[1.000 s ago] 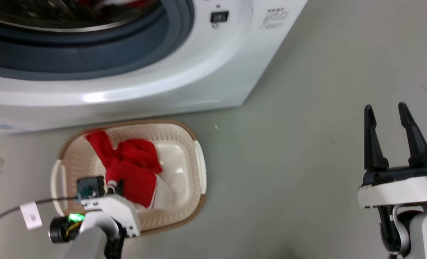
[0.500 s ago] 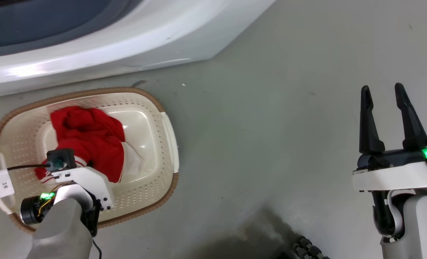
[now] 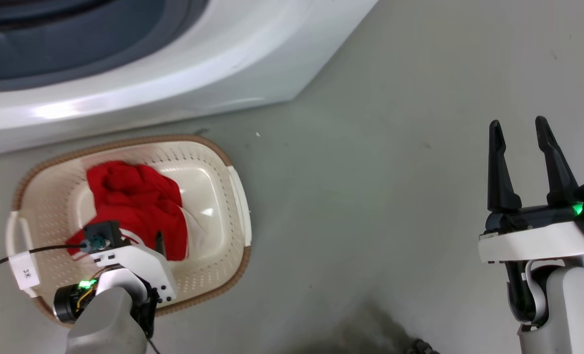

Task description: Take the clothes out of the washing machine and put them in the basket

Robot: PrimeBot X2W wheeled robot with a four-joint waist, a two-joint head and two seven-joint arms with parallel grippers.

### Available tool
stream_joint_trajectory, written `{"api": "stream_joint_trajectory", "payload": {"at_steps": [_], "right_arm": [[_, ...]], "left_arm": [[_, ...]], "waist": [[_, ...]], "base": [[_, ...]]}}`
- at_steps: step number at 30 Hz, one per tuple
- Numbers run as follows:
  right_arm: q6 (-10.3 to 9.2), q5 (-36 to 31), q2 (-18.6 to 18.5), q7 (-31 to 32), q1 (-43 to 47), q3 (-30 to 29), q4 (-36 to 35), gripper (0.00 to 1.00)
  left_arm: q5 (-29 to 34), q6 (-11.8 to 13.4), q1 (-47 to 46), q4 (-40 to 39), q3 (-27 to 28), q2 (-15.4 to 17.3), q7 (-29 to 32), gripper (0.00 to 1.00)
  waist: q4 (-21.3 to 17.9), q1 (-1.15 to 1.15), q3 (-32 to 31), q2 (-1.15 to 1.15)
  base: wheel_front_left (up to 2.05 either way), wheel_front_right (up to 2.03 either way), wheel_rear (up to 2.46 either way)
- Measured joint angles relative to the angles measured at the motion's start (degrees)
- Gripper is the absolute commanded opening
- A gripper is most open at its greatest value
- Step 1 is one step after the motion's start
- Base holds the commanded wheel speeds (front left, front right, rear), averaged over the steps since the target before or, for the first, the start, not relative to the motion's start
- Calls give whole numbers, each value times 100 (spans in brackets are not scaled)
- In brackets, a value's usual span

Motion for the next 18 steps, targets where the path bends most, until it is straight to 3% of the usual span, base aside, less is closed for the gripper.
{"api": "stream_joint_trajectory", "payload": {"at_steps": [7, 18], "right_arm": [[0, -189, 2, 92, 174, -57, 22, 100], [0, -331, 0, 404, 635, -93, -172, 100]], "left_arm": [[40, -136, 151, -328, -52, -169, -189, 100], [567, 123, 1092, -2531, 219, -286, -207, 100]], "waist": [[252, 0, -663, 0], [639, -2, -1677, 0]], "base": [[0, 0, 0], [0, 0, 0]]}}
